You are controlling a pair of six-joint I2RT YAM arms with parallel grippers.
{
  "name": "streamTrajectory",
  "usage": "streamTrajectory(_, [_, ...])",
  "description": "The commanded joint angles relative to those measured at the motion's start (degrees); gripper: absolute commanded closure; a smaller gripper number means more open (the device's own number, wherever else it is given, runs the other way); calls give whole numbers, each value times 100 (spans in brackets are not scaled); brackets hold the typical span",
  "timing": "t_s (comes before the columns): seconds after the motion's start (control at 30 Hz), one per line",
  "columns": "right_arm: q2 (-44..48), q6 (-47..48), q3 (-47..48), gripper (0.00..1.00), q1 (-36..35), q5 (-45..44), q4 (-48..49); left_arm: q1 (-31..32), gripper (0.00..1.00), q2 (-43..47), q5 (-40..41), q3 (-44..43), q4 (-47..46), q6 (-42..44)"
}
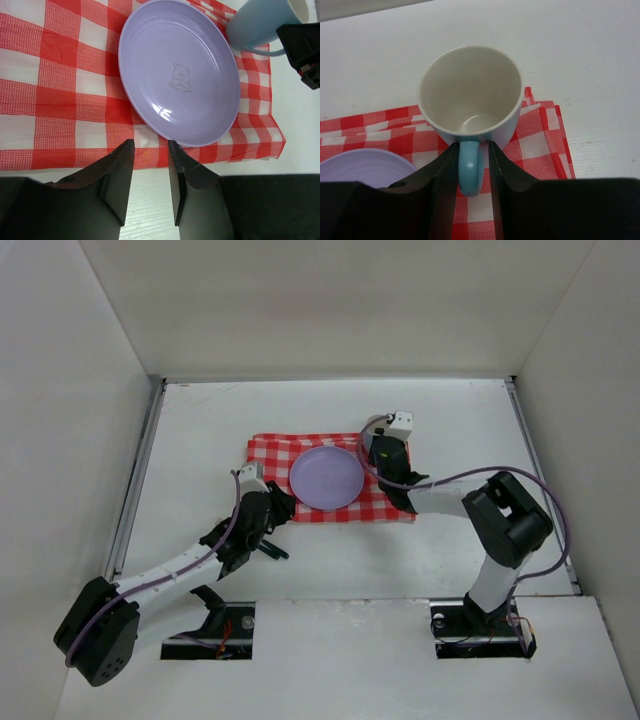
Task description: Set the dinner table for one person
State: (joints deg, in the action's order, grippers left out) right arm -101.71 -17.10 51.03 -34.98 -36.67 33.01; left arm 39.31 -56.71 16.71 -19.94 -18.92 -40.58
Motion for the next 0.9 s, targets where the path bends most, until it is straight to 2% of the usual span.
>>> streamTrajectory(0.0, [450, -284, -224, 62, -57, -130, 460, 28, 69, 37, 25, 52, -51, -47])
streamTrajectory(0.1, [652, -364, -426, 51, -57, -130, 469, 37, 69, 37, 43, 52, -51, -56])
streamTrajectory(0.37, [1424, -399, -822, 31, -109, -25, 127, -59, 69, 247, 43, -18, 89, 50])
streamTrajectory(0.5, [2154, -417, -1120, 28, -311, 299, -566, -252, 68, 563, 43, -167, 476, 103])
streamTrajectory(0.53, [2330, -425, -1182, 30, -416, 431, -803, -305, 68, 634, 43, -220, 590, 103])
streamTrajectory(0.6, [2594, -460, -1226, 42, -653, 668, -1243, -515, 68, 845, 8, -378, 958, 68])
streamTrajectory(0.67, [2761, -644, -1192, 64, -961, 1019, -1700, -735, 70, 1038, -18, -545, 1327, -2])
streamTrajectory(0.73, [2736, -1004, -1060, 78, -1321, 1624, -2008, -938, 78, 1188, -80, -729, 1688, -55])
streamTrajectory(0.8, [2369, -1303, -841, 83, -1707, 2345, -2018, -1148, 88, 1355, -133, -905, 2074, -134])
streamTrajectory(0.87, [1711, -1445, -447, 83, -2172, 2856, -1887, -1281, 90, 1486, -150, -976, 2347, -222])
